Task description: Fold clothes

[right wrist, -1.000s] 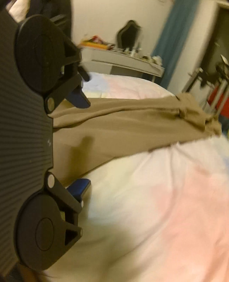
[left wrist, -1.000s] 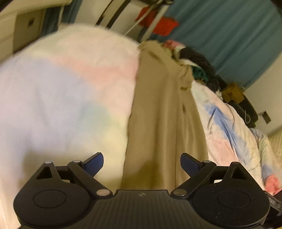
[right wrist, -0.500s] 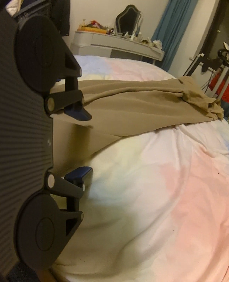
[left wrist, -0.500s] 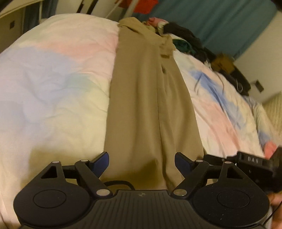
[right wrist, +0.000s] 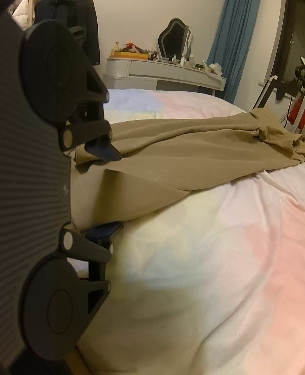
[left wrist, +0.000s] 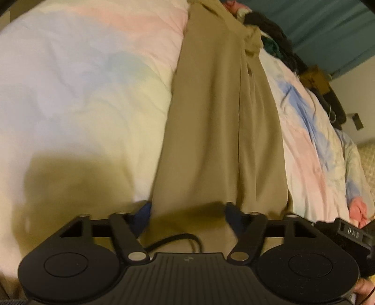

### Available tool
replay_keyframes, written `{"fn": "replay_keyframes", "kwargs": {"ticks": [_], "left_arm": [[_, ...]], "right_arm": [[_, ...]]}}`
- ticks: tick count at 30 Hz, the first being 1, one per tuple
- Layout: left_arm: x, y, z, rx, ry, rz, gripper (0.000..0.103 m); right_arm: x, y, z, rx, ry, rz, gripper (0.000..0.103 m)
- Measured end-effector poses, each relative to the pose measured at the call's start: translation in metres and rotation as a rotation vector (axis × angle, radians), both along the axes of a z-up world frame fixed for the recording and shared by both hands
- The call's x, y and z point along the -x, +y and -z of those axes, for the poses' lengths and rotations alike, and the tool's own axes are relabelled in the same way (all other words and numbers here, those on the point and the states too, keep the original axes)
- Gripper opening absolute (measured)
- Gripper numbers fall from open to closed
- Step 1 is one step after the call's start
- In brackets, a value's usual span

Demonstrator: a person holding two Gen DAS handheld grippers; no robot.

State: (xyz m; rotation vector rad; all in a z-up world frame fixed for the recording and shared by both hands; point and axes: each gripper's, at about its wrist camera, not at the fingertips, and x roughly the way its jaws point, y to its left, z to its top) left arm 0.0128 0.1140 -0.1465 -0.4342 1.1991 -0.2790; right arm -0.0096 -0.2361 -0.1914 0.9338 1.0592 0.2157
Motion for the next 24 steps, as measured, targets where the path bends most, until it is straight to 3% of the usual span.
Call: {"fn": "replay_keyframes", "kwargs": {"ticks": [2,7,12,13,15,16,17,24], "left_arm": [[0.001,0.0,0.003,0.01,0.03,0.004,0.054],[0.004,0.01,0.014,0.038,0.108,-0.051,0.053],[0.008,0.01,0.013,0.04,0.106,-0.048,0.053],[0.01,0.009,0.012,0.03,0.1,-0.047,0.05],[0.013,0.01,0.009,0.018,0.087,-0.07,0.017],[0.014,0.012,0.008,0.035,0.082,-0.081,0.015],[0.015,0.014,0.007,0.052,0.077,-0.092,0.009],[0.027,0.041,-0.038,0.321,-0.082,-0.166,0.006]], "right_arm": [[0.002,0.003,0.0,0.04,0.006,-0.008,0.042],[0.002,0.012,0.003,0.099,0.041,-0.026,0.041],[0.004,0.024,0.003,0.113,0.055,-0.111,0.043],[0.006,0.027,0.001,0.109,0.047,-0.136,0.043],[0.01,0.033,-0.003,0.1,0.039,-0.176,0.029],[0.013,0.035,-0.005,0.107,0.041,-0.182,0.01],[0.015,0.034,-0.009,0.115,0.029,-0.175,0.01],[0.023,0.008,-0.069,0.112,-0.2,-0.075,0.009]]}}
